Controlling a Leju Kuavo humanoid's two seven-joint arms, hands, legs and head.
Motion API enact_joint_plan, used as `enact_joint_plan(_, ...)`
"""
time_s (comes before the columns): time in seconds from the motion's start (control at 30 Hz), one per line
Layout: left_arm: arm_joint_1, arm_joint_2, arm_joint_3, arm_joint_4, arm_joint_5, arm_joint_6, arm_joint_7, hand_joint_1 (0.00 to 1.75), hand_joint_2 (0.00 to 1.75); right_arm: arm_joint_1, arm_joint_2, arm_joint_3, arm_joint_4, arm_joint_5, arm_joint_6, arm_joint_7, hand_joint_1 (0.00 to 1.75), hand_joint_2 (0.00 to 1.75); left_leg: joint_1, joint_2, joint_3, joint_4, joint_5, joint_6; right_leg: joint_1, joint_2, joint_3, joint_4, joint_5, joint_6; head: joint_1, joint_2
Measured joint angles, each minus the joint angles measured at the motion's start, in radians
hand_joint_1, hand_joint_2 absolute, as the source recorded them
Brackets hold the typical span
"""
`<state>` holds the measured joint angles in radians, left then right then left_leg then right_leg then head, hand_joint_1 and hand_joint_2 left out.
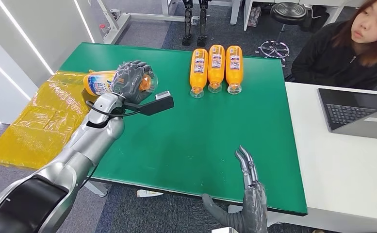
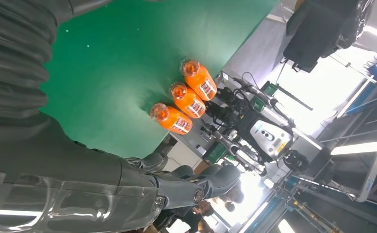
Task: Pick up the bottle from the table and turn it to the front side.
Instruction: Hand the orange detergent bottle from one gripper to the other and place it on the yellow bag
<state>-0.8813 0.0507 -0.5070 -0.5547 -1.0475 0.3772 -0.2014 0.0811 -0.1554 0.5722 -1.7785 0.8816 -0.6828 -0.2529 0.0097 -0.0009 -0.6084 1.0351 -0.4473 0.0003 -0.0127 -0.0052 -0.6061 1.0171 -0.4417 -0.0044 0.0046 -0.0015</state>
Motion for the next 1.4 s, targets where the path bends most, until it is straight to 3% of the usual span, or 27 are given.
enact_joint_plan(0.13,-0.004,-0.001,-0.001,0.016,-0.007,-0.001,0.006,1.75,1.75,-0.001,0.002,0.0,0.002,-0.001,0.0,0.0,0.0,1.75,0.0,0.0,0.0,0.0,0.0,0.0,0.0,0.0,0.0,0.0,0.0,0.0,0.0,0.0)
enact_joint_plan(0.27,-0.029,0.0,-0.025,0.064,-0.12,-0.024,0.099,1.75,1.75,-0.007,0.003,0.0,0.007,-0.015,0.0,-0.004,0.0,1.75,0.0,0.0,0.0,0.0,0.0,0.0,0.0,0.0,0.0,0.0,0.0,0.0,0.0,0.0)
enact_joint_plan(0.4,-0.052,0.008,-0.075,0.14,-0.249,-0.107,0.204,1.75,1.75,-0.016,0.005,0.0,0.017,-0.026,0.0,-0.004,0.0,1.75,0.0,0.0,0.0,0.0,0.0,0.0,0.0,0.0,0.0,0.0,0.0,0.0,0.0,0.0)
enact_joint_plan(0.57,-0.046,0.023,-0.109,0.211,-0.297,-0.237,0.281,1.75,1.75,-0.022,0.006,0.001,0.027,-0.039,0.001,-0.003,0.0,1.75,0.0,0.0,0.0,0.0,0.0,0.0,0.0,0.0,0.0,0.0,0.0,0.0,0.0,0.0)
enact_joint_plan(0.77,-0.001,0.044,-0.125,0.264,-0.337,-0.396,0.372,1.75,1.75,-0.019,0.007,0.001,0.034,-0.042,0.023,0.015,0.0,1.75,0.0,0.0,-0.001,-0.001,0.0,0.0,0.0,0.0,0.0,0.0,0.0,0.0,0.0,0.0)
enact_joint_plan(1.03,0.094,0.103,-0.126,0.291,-0.312,-0.41,0.428,1.75,1.75,-0.021,0.007,0.002,0.044,-0.056,0.083,0.016,0.0,1.75,0.0,0.001,-0.001,-0.001,0.0,-0.001,0.0,0.001,-0.001,0.0,0.0,0.0,0.0,0.0)
enact_joint_plan(1.07,0.096,0.108,-0.126,0.291,-0.31,-0.409,0.43,1.46,1.75,-0.025,0.007,0.002,0.045,-0.056,0.089,0.019,0.0,1.75,0.0,0.001,0.0,-0.001,0.0,-0.001,0.0,0.001,0.0,0.0,0.0,0.0,0.0,0.0)
enact_joint_plan(1.17,0.103,0.12,-0.125,0.292,-0.308,-0.408,0.438,0.15,1.75,-0.035,0.01,0.004,0.05,-0.05,0.108,0.033,0.0,1.75,0.0,0.002,0.001,-0.001,0.0,-0.001,0.0,0.002,0.001,0.001,0.0,-0.001,0.0,0.0)
enact_joint_plan(1.2,0.105,0.124,-0.125,0.292,-0.307,-0.407,0.44,0.0,1.75,-0.037,0.012,0.004,0.051,-0.046,0.115,0.038,0.0,1.75,0.0,0.002,0.001,-0.001,0.0,-0.001,0.0,0.002,0.001,0.001,0.0,-0.001,0.0,0.0)
enact_joint_plan(1.4,0.116,0.143,-0.116,0.293,-0.303,-0.378,0.441,0.0,1.75,-0.037,0.036,0.005,0.045,-0.004,0.166,0.061,0.0,1.75,0.0,0.002,0.003,-0.001,0.0,-0.001,0.0,0.002,0.002,0.002,0.001,-0.002,0.0,0.0)
